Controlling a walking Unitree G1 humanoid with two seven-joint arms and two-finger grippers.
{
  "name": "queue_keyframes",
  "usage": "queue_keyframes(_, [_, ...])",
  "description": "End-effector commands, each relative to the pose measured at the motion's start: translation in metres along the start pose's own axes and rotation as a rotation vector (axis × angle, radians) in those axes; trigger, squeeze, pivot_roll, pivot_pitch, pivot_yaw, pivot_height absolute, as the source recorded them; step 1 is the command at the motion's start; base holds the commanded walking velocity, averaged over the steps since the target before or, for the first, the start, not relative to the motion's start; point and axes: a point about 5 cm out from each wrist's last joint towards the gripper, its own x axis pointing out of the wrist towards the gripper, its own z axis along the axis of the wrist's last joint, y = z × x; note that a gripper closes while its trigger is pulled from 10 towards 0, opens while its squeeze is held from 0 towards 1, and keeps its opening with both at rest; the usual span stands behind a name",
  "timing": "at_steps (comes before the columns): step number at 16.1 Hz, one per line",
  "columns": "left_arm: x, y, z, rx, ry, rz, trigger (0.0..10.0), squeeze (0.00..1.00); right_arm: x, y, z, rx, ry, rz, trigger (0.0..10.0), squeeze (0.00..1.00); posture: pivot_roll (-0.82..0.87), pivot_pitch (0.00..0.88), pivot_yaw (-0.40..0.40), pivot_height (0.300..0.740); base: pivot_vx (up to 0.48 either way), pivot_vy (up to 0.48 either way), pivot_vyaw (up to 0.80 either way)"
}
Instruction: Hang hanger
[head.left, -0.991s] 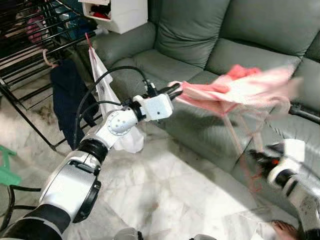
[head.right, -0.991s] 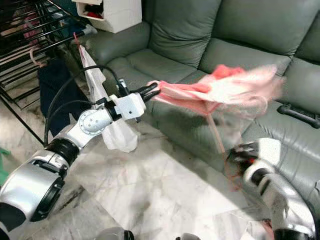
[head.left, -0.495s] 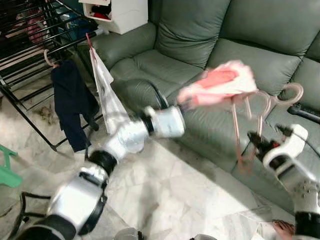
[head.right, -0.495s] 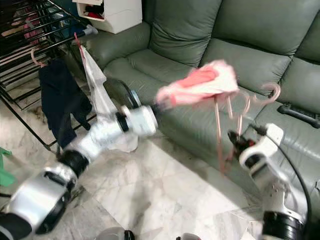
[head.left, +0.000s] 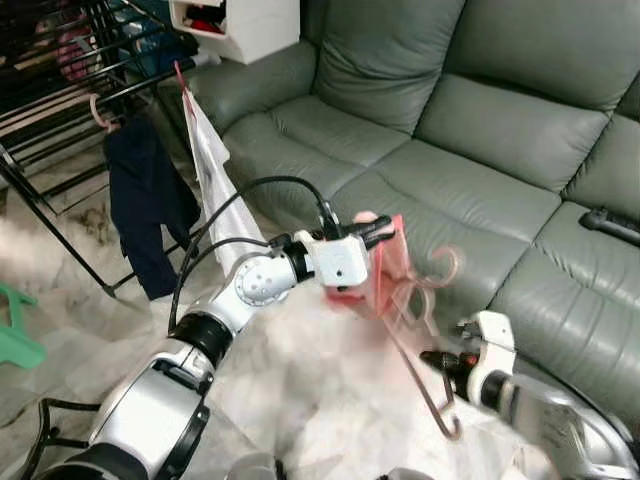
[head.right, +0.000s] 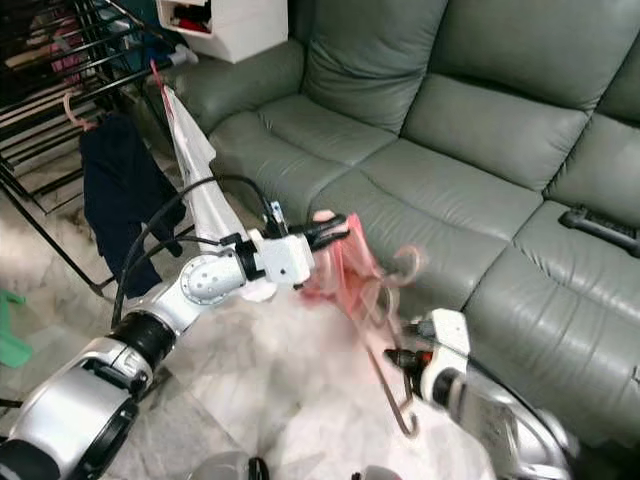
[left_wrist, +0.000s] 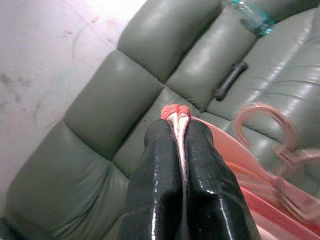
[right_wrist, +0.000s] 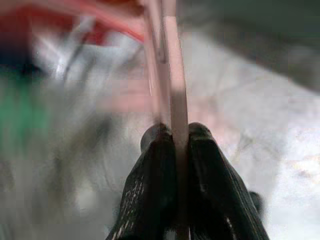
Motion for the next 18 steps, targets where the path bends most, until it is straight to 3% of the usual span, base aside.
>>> queue_keyframes(1, [0.0, 0.001, 0.002, 0.006, -0.007, -0.008, 10.0, 0.0, -0.009, -0.031, 0.027, 0.249, -0.183, -0.225, 10.0, 0.0, -0.14, 0.0, 0.049, 0.74, 0.0, 0.0, 0.0])
queue_keyframes(3, [0.001, -0.002, 0.002, 0.014, 0.001, -0.011, 10.0, 0.0, -0.02, -0.053, 0.045, 0.374, -0.304, -0.405, 10.0, 0.0, -0.14, 0.0, 0.054, 0.74, 0.0, 0.0, 0.0])
queue_keyframes(4, [0.0, -0.003, 0.001, 0.006, 0.009, -0.012, 10.0, 0.0, -0.032, -0.065, 0.06, 0.361, -0.386, -0.54, 10.0, 0.0, -0.14, 0.0, 0.056, 0.74, 0.0, 0.0, 0.0])
queue_keyframes(5, [0.0, -0.005, 0.001, 0.003, 0.012, -0.018, 10.0, 0.0, -0.044, -0.073, 0.081, 0.312, -0.485, -0.658, 10.0, 0.0, -0.14, 0.0, 0.056, 0.74, 0.0, 0.0, 0.0])
queue_keyframes(6, [0.0, -0.006, 0.0, -0.006, 0.019, -0.023, 10.0, 0.0, -0.055, -0.063, 0.118, 0.12, -0.619, -0.717, 10.0, 0.0, -0.14, 0.0, 0.057, 0.74, 0.0, 0.0, 0.0])
queue_keyframes(7, [0.001, -0.009, 0.0, -0.012, 0.02, -0.034, 10.0, 0.0, -0.047, -0.039, 0.136, -0.007, -0.654, -0.608, 10.0, 0.0, -0.14, 0.0, 0.057, 0.74, 0.0, 0.0, 0.0])
queue_keyframes(8, [0.002, -0.014, 0.0, -0.017, 0.025, -0.058, 10.0, 0.0, -0.02, 0.004, 0.133, -0.163, -0.553, -0.344, 10.0, 0.0, -0.14, 0.0, 0.057, 0.74, 0.0, 0.0, 0.0])
queue_keyframes(9, [0.002, -0.022, 0.0, -0.029, 0.024, -0.1, 10.0, 0.0, 0.01, 0.042, 0.085, -0.16, -0.263, -0.074, 10.0, 0.0, -0.14, 0.0, 0.05, 0.74, 0.0, 0.0, 0.0])
queue_keyframes(10, [0.003, -0.024, 0.001, -0.03, 0.021, -0.11, 10.0, 0.0, 0.015, 0.041, 0.057, -0.032, -0.173, -0.043, 10.0, 0.0, -0.13, 0.0, 0.044, 0.74, 0.0, 0.0, 0.0])
queue_keyframes(12, [0.003, -0.026, 0.003, -0.039, 0.012, -0.105, 10.0, 0.0, 0.015, 0.019, 0.024, 0.003, -0.123, -0.172, 10.0, 0.0, -0.12, 0.0, 0.052, 0.74, 0.0, 0.0, 0.0])
queue_keyframes(14, [0.001, -0.023, 0.005, -0.047, -0.002, -0.057, 10.0, 0.0, 0.01, 0.011, 0.025, 0.024, -0.161, -0.194, 10.0, 0.0, -0.14, 0.0, 0.064, 0.74, 0.0, 0.0, 0.0])
queue_keyframes(16, [0.005, -0.016, 0.01, -0.037, -0.031, -0.007, 10.0, 0.0, 0.005, -0.011, 0.043, 0.042, -0.264, -0.338, 10.0, 0.0, -0.14, 0.0, 0.062, 0.74, 0.0, 0.0, 0.0])
queue_keyframes(18, [0.007, -0.012, 0.014, -0.037, -0.053, 0.01, 10.0, 0.0, 0.003, -0.022, 0.051, 0.082, -0.309, -0.388, 10.0, 0.0, -0.13, 0.0, 0.056, 0.74, 0.0, 0.0, 0.0])
